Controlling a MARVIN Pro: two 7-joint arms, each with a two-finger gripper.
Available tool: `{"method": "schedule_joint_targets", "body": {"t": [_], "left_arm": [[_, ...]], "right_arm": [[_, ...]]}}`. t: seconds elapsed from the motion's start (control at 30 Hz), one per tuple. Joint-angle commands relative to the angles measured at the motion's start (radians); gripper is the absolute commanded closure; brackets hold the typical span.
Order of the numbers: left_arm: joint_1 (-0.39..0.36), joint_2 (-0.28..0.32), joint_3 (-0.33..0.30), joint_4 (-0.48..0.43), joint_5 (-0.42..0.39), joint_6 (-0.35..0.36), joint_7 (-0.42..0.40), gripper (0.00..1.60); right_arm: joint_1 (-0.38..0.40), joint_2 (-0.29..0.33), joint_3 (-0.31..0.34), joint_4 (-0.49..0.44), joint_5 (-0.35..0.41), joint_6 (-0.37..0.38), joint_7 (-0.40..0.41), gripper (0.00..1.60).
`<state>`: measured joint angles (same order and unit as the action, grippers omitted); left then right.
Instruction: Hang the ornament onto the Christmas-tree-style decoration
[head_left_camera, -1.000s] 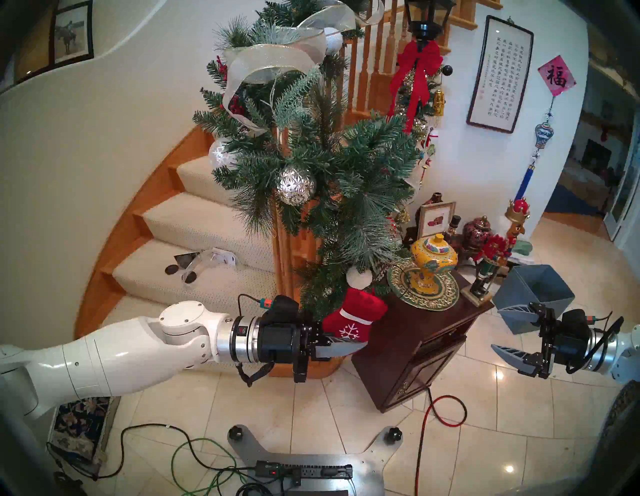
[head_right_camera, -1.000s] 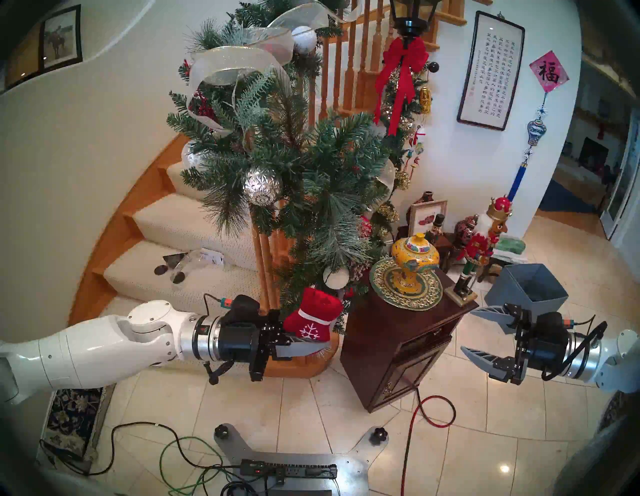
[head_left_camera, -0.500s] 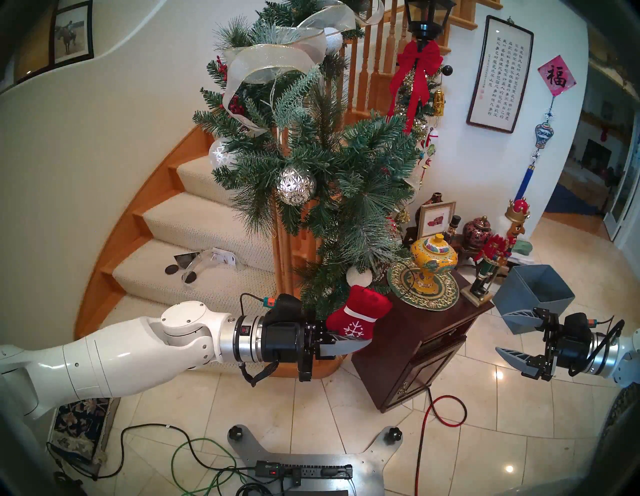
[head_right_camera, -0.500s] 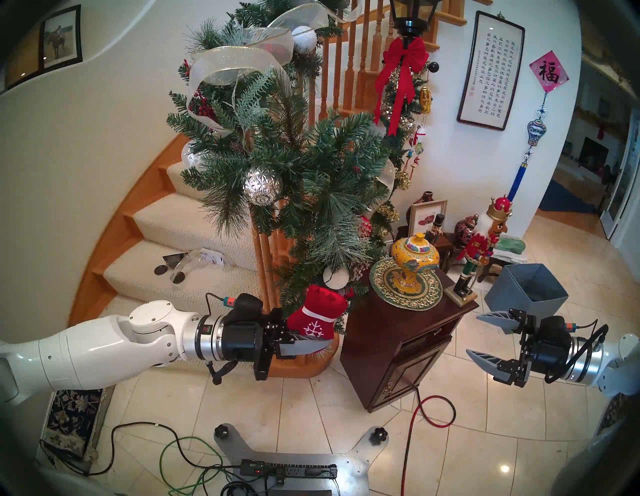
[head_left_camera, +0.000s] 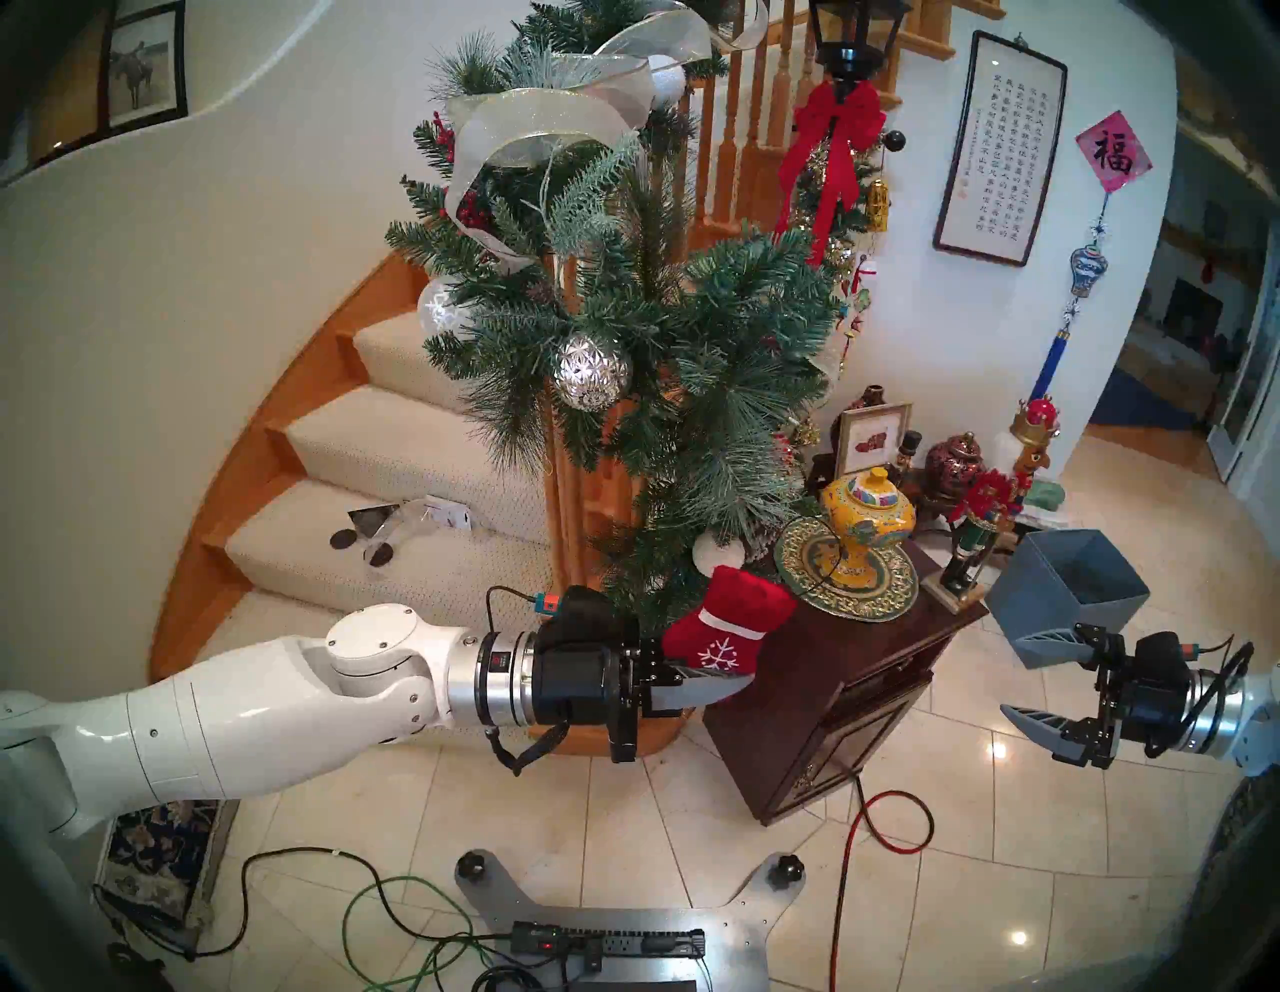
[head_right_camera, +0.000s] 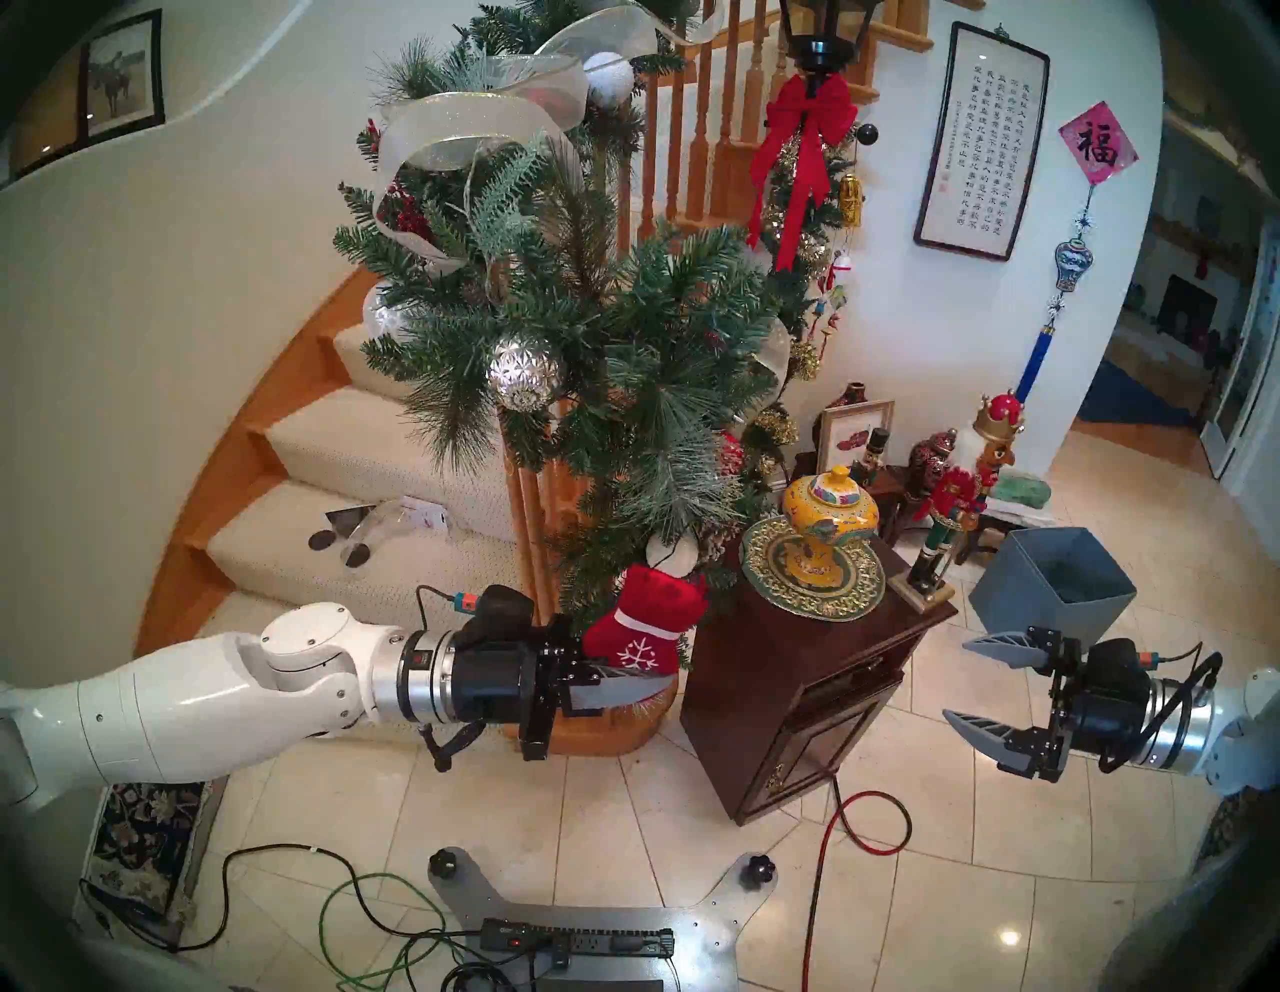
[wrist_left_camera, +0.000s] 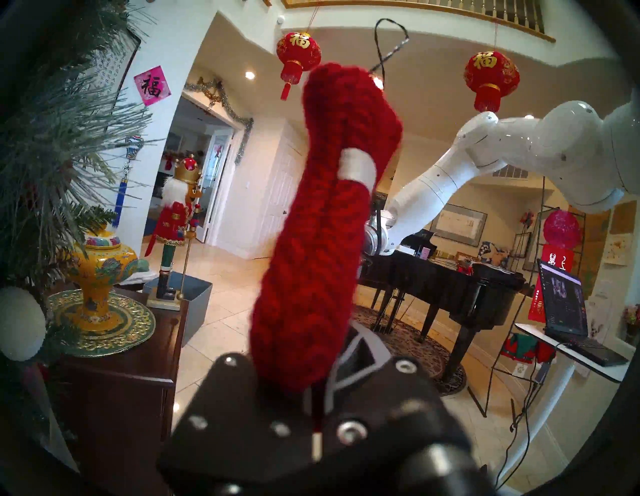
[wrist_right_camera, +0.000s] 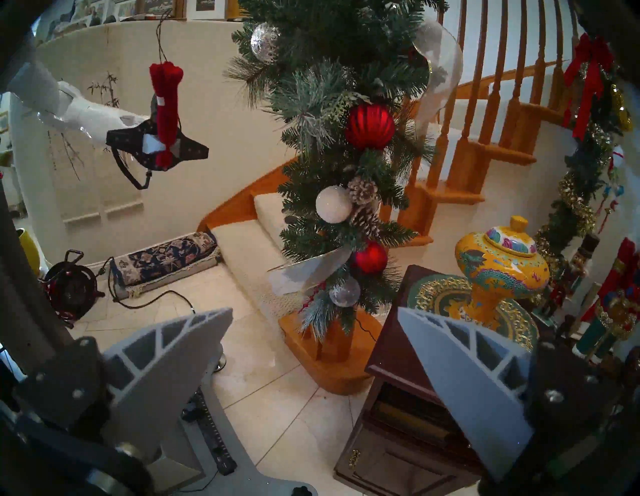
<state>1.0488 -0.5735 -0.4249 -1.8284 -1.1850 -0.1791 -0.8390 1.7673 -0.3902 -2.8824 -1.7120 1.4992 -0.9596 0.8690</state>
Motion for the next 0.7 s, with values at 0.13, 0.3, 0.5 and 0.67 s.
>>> {"method": "schedule_joint_targets", "body": {"t": [0.13,0.3,0.5,0.67], "left_arm": [[-0.005,-0.005,0.001,-0.027,0.011,0.008,0.019,1.60],[-0.005,-0.014,0.002,-0.034,0.015,0.010,0.036,1.60],[-0.001,-0.022,0.001,-0.038,0.004,0.017,0.055,1.60],[-0.001,-0.023,-0.006,-0.048,-0.013,0.017,0.066,1.60]], "right_arm": [[0.006,-0.006,0.003,-0.002,-0.004,0.000,0.110,0.00],[0.005,-0.007,0.003,-0.004,-0.009,0.000,0.102,0.00],[0.006,-0.007,0.003,-0.003,-0.008,0.000,0.108,0.00],[0.008,-0.006,0.003,0.000,-0.001,0.000,0.123,0.00]]}}
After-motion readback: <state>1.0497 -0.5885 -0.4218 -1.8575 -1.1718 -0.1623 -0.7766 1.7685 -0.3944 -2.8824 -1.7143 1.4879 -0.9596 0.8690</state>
